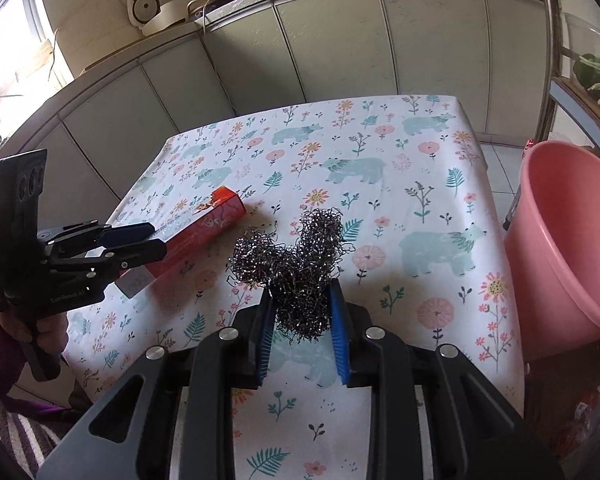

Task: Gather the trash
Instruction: 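Grasp the red-and-white medicine box with the left tool while the right tool grasps the steel wool, then carry the medicine box and steel wool over the pink bucket, then open both tools to drop the box and steel wool into the bucket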

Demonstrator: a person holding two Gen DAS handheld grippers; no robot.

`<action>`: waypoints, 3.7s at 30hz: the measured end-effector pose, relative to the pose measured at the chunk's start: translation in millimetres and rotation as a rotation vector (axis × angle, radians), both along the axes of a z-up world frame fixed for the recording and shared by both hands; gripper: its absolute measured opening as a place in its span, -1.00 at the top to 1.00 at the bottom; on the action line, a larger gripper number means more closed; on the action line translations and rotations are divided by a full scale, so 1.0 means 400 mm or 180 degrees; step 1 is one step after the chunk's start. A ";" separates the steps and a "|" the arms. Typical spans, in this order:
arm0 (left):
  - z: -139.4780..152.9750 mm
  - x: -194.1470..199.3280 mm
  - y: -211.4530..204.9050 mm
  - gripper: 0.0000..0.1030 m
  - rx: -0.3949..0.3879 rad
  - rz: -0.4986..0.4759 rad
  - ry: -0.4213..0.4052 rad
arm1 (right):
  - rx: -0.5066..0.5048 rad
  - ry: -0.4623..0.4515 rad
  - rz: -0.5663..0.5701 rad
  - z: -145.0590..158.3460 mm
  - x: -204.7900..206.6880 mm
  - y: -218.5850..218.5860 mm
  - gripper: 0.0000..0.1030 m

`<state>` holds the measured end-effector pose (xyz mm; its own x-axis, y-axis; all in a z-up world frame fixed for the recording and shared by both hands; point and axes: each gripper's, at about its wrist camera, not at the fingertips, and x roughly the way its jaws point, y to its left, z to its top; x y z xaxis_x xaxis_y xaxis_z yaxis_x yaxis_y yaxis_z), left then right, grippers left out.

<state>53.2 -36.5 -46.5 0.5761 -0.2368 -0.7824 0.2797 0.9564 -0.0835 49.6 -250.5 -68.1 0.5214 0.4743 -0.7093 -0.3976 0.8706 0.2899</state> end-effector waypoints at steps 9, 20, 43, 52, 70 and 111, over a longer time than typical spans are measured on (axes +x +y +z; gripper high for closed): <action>-0.018 0.011 -0.049 0.22 -0.0004 0.0244 0.0238 | -0.0106 -0.0012 -0.0079 -0.002 -0.010 -0.008 0.49; -0.021 0.024 -0.124 0.21 0.0222 0.0172 0.0330 | -0.0137 0.0054 -0.0047 -0.022 -0.028 -0.012 0.49; 0.009 0.052 -0.206 0.24 0.0041 0.0213 0.0122 | -0.0061 -0.0037 -0.0183 -0.005 -0.035 -0.066 0.49; 0.038 0.068 -0.261 0.24 0.0047 0.0127 -0.0001 | -0.0009 -0.0133 -0.0315 0.012 -0.029 -0.111 0.49; 0.144 0.151 -0.500 0.24 -0.0480 -0.0485 -0.0350 | 0.0022 -0.0514 -0.1328 0.079 0.025 -0.410 0.49; -0.014 0.332 -0.790 0.15 -0.0549 -0.0801 0.0196 | -0.0145 -0.0188 -0.1897 -0.060 0.135 -0.582 0.18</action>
